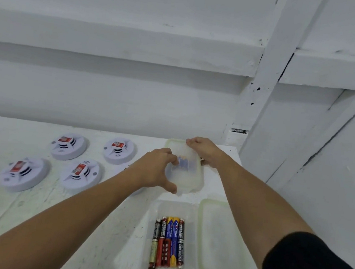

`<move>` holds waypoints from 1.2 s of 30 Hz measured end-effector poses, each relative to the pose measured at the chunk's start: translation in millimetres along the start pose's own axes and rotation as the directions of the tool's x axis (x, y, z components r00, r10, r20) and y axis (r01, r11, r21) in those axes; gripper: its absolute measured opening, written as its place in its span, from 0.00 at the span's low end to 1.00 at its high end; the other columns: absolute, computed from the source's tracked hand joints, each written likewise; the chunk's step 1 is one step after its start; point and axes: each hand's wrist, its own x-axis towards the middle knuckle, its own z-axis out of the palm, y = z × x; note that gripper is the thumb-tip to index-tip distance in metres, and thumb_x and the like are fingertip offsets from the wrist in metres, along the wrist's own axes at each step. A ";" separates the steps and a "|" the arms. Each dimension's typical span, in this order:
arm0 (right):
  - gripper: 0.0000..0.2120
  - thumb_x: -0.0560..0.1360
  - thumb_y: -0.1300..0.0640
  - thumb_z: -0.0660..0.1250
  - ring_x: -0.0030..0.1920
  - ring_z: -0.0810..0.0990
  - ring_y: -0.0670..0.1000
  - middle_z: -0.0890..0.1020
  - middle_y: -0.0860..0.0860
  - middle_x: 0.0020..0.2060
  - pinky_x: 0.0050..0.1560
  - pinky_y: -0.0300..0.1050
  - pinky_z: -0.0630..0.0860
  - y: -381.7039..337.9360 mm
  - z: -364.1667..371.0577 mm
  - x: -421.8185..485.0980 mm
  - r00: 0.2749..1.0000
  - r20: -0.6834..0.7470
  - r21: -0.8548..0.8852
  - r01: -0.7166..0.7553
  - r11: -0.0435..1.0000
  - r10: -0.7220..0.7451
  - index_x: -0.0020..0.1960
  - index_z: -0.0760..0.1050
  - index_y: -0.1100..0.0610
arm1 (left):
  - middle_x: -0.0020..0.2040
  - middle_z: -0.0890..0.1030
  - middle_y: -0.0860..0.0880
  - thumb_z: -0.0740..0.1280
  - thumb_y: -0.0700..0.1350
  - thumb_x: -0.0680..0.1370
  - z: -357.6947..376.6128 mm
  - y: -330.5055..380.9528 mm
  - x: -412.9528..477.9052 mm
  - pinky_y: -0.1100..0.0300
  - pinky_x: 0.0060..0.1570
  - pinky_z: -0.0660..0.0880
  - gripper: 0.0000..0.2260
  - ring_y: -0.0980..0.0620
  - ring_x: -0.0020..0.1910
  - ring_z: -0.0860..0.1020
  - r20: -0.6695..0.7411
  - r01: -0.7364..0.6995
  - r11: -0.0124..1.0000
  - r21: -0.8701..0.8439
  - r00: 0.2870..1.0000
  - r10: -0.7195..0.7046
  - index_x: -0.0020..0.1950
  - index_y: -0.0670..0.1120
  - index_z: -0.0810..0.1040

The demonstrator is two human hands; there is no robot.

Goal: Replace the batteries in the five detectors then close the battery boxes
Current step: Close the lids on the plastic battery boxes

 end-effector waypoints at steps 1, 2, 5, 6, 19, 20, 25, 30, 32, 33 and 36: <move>0.17 0.78 0.46 0.62 0.43 0.79 0.52 0.79 0.53 0.49 0.38 0.43 0.76 1.9 0.1 2.1 1.000 0.009 0.034 -0.010 0.999 0.010 0.59 0.75 0.57 | 0.52 0.74 0.52 0.79 0.58 0.59 0.4 -0.4 0.4 0.59 0.48 0.70 0.32 0.51 0.50 0.73 -0.005 0.002 1.000 -0.014 1.000 -0.003 0.59 0.48 0.77; 0.16 0.78 0.46 0.63 0.42 0.79 0.52 0.80 0.53 0.48 0.38 0.43 0.76 1.7 0.9 4.9 1.000 0.015 0.060 -0.015 0.998 0.015 0.58 0.76 0.56 | 0.52 0.74 0.52 0.79 0.58 0.59 0.2 -1.9 1.0 0.58 0.49 0.70 0.32 0.51 0.50 0.73 -0.007 0.006 1.000 -0.022 1.000 -0.007 0.59 0.48 0.77; 0.13 0.78 0.48 0.63 0.40 0.79 0.52 0.80 0.54 0.47 0.38 0.43 0.75 1.4 0.3 11.3 1.000 0.013 0.077 -0.007 0.997 0.006 0.55 0.77 0.56 | 0.51 0.74 0.52 0.79 0.58 0.59 0.7 -4.2 3.0 0.59 0.46 0.69 0.31 0.52 0.49 0.72 -0.015 0.004 1.000 -0.023 1.000 -0.005 0.58 0.48 0.77; 0.12 0.79 0.49 0.63 0.40 0.79 0.52 0.80 0.54 0.47 0.39 0.43 0.75 2.3 1.0 12.8 1.000 0.012 0.088 -0.003 0.996 0.002 0.54 0.77 0.56 | 0.50 0.74 0.52 0.79 0.58 0.59 1.3 -4.9 2.7 0.60 0.45 0.68 0.31 0.52 0.48 0.72 -0.018 0.003 1.000 -0.026 1.000 -0.004 0.57 0.48 0.77; 0.21 0.79 0.42 0.57 0.56 0.79 0.60 0.79 0.59 0.58 0.57 0.57 0.77 24.0 14.1 -12.7 0.990 -0.140 0.172 0.007 0.985 0.017 0.60 0.74 0.58 | 0.52 0.75 0.51 0.73 0.64 0.65 -5.8 -3.0 1.8 0.55 0.53 0.71 0.27 0.51 0.51 0.74 0.021 0.015 0.999 -0.039 1.000 -0.015 0.56 0.48 0.78; 0.21 0.78 0.43 0.59 0.57 0.79 0.58 0.79 0.56 0.59 0.58 0.55 0.77 27.1 14.2 -19.9 0.993 -0.121 0.178 0.016 0.984 0.006 0.63 0.73 0.56 | 0.52 0.75 0.50 0.71 0.64 0.68 -6.1 -2.7 1.2 0.55 0.53 0.71 0.25 0.51 0.51 0.74 0.011 0.010 0.999 -0.040 1.000 -0.010 0.55 0.48 0.78; 0.13 0.77 0.52 0.65 0.58 0.76 0.48 0.79 0.48 0.57 0.60 0.43 0.71 51.7 2.0 -78.2 0.962 -0.241 -0.077 0.116 0.990 -0.131 0.59 0.77 0.56 | 0.50 0.75 0.48 0.67 0.59 0.74 4.5 -1.5 1.6 0.57 0.50 0.68 0.19 0.48 0.52 0.73 -0.062 0.008 0.999 -0.043 0.998 -0.011 0.55 0.45 0.78; 0.29 0.69 0.38 0.70 0.66 0.68 0.57 0.70 0.53 0.65 0.63 0.52 0.66 89.3 -8.8 -141.1 0.880 -0.471 -0.404 -0.269 0.874 0.053 0.66 0.70 0.48 | 0.55 0.76 0.44 0.70 0.56 0.72 16.7 2.5 -1.1 0.54 0.58 0.64 0.19 0.43 0.57 0.71 -0.167 0.008 0.999 -0.051 0.986 -0.016 0.56 0.44 0.78; 0.41 0.64 0.33 0.71 0.69 0.62 0.60 0.63 0.56 0.68 0.68 0.59 0.61 106.3 -7.7 -157.4 0.859 -0.473 -0.408 -0.410 0.816 0.195 0.71 0.62 0.45 | 0.57 0.77 0.43 0.71 0.55 0.72 21.5 1.7 -4.3 0.54 0.59 0.62 0.19 0.43 0.58 0.71 -0.223 0.013 0.997 -0.079 0.974 -0.030 0.56 0.43 0.78; 0.44 0.62 0.32 0.72 0.69 0.62 0.61 0.63 0.57 0.69 0.68 0.60 0.61 114.3 -7.0 -165.9 0.848 -0.473 -0.350 -0.431 0.832 0.241 0.72 0.59 0.45 | 0.58 0.77 0.43 0.72 0.56 0.72 24.7 2.0 -6.1 0.54 0.60 0.62 0.20 0.43 0.59 0.71 -0.249 0.017 0.995 -0.098 0.968 -0.041 0.57 0.44 0.79; 0.45 0.62 0.37 0.75 0.64 0.71 0.58 0.70 0.55 0.66 0.60 0.52 0.70 128.3 -9.9 -179.3 0.834 -0.496 -0.097 -0.330 0.939 0.242 0.71 0.60 0.52 | 0.58 0.76 0.44 0.73 0.55 0.71 29.0 3.0 -10.9 0.54 0.58 0.63 0.20 0.42 0.60 0.70 -0.315 0.043 0.985 -0.169 0.944 -0.095 0.57 0.44 0.79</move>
